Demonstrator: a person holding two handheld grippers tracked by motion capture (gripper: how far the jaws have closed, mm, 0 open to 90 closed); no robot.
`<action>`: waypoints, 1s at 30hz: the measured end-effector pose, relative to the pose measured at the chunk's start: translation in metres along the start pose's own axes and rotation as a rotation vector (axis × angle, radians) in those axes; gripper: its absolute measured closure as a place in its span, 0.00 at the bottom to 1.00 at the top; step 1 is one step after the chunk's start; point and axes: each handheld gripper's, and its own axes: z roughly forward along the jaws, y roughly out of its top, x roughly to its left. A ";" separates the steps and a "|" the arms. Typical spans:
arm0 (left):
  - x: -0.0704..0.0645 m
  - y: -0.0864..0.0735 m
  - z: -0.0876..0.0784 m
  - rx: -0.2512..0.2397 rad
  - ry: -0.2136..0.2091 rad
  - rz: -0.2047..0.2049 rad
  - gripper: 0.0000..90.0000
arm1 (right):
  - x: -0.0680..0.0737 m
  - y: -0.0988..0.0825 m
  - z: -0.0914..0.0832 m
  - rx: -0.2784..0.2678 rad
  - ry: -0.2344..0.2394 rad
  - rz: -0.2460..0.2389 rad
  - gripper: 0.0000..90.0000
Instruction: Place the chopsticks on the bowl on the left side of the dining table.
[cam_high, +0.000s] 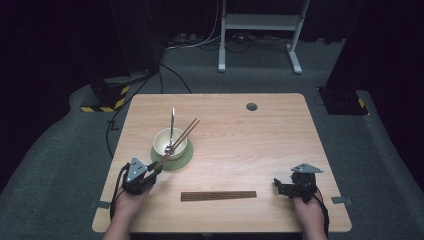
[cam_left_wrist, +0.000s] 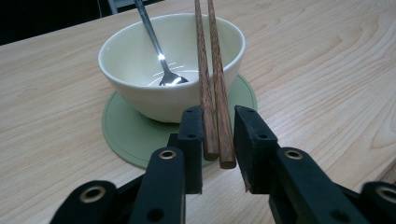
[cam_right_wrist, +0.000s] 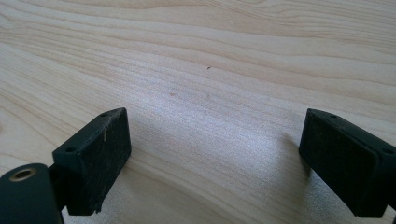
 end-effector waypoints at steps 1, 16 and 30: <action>0.001 0.000 0.000 0.000 -0.003 0.001 0.83 | 0.000 0.000 0.000 0.000 0.000 0.000 0.10; -0.001 -0.002 -0.003 0.000 -0.039 0.006 0.85 | 0.000 0.000 0.000 0.000 0.000 0.000 0.10; -0.002 0.001 -0.003 0.019 -0.035 0.015 0.74 | 0.000 0.000 0.000 0.004 0.002 -0.008 0.10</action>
